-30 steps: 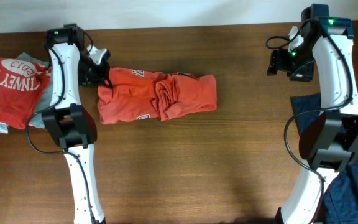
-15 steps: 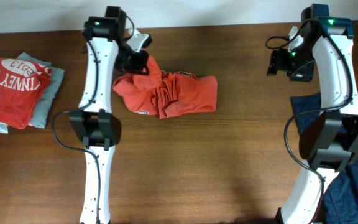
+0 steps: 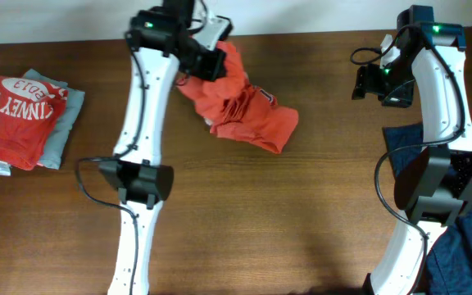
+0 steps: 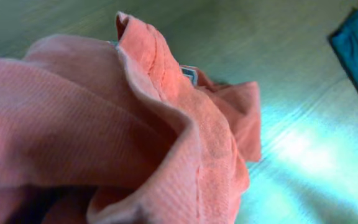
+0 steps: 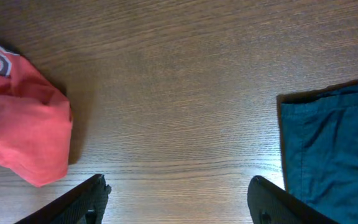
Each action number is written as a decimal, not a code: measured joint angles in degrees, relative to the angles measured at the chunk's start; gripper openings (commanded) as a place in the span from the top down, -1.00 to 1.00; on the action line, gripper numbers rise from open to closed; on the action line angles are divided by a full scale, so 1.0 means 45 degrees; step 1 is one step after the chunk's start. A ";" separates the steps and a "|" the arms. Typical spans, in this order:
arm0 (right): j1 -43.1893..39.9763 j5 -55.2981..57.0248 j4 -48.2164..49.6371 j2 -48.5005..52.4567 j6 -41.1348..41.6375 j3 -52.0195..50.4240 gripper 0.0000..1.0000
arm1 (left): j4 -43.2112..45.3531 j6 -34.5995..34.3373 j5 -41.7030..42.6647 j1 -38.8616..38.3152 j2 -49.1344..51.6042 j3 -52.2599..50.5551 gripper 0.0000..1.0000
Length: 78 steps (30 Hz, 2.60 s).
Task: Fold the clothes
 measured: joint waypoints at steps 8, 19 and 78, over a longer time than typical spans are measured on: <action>0.0000 0.0000 0.0000 0.0078 -0.0005 0.0000 -0.54 | 0.0117 -0.0053 -0.1297 -0.2297 0.0000 -0.0005 0.10; -0.0073 -0.0049 0.0097 0.0078 -0.0272 0.0000 -0.54 | -0.0223 -0.0039 -0.1836 -0.3740 0.0053 -0.0199 -0.98; 0.6334 0.2681 0.2059 0.2001 0.7810 -0.0316 0.92 | -0.0083 -0.1661 -0.2472 0.2861 -0.1044 0.0840 -0.99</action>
